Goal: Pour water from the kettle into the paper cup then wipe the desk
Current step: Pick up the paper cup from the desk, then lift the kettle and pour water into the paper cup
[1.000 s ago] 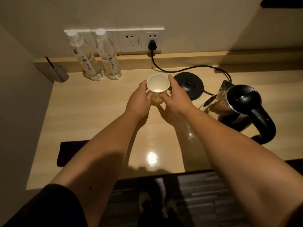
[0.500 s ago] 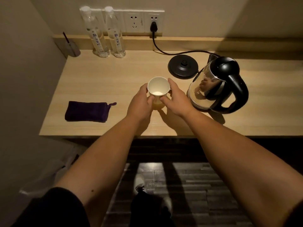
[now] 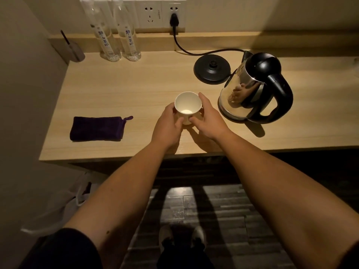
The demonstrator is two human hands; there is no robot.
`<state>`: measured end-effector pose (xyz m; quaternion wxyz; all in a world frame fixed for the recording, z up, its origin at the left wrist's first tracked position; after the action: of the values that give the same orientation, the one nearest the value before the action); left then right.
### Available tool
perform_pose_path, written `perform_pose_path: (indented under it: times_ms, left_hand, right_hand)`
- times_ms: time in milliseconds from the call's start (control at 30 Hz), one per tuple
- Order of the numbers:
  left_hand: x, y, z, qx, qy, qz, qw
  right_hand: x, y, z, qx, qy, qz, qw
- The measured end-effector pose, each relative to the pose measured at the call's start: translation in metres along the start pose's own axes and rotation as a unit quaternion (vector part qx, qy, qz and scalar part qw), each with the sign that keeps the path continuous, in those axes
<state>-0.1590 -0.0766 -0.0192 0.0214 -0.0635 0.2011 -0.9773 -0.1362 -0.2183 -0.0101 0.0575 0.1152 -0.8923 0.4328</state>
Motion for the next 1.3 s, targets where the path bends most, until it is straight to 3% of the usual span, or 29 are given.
perform_pose_path:
  times_ms: [300, 567, 667, 767, 867, 1000, 1300]
  left_hand:
    - [-0.006, 0.009, -0.008, 0.085, -0.004, -0.038, 0.996]
    - [-0.007, 0.018, -0.003, 0.173, -0.048, -0.009, 0.984]
    - [-0.013, 0.020, -0.007, 0.116, -0.047, -0.014, 0.992]
    - [-0.017, 0.021, -0.016, 0.084, -0.052, -0.022, 0.995]
    - [-0.020, 0.022, -0.020, 0.062, -0.044, -0.019, 0.997]
    - [-0.021, 0.023, -0.021, 0.044, -0.039, -0.018, 0.998]
    - [-0.023, 0.025, -0.023, 0.033, -0.036, -0.018, 0.999]
  right_hand:
    - [0.008, -0.003, 0.008, -0.022, 0.010, 0.009, 1.000]
    - [0.040, -0.042, 0.001, 0.130, -0.069, 0.080, 0.986]
    - [0.056, -0.079, -0.005, 0.230, -0.111, 0.205, 0.945]
    - [0.066, -0.121, 0.016, 0.262, -0.040, 0.331, 0.906]
    - [0.065, -0.147, 0.055, 0.202, 0.091, 0.324, 0.920]
    - [0.056, -0.151, 0.086, -0.029, 0.174, 0.219, 0.960]
    - [0.057, -0.148, 0.089, -0.184, 0.169, 0.208, 0.946]
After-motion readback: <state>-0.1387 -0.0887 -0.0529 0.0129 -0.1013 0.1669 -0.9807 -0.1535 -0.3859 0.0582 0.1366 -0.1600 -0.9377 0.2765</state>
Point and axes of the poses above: each hand's wrist, its own x-axis away from the middle knuckle, its own y-axis out of the palm, z = x × y, the point moved 4 cm from there along -x, towards the middle knuckle, and after that the axes turned 12 degrees about x, right-handed, at the moved point
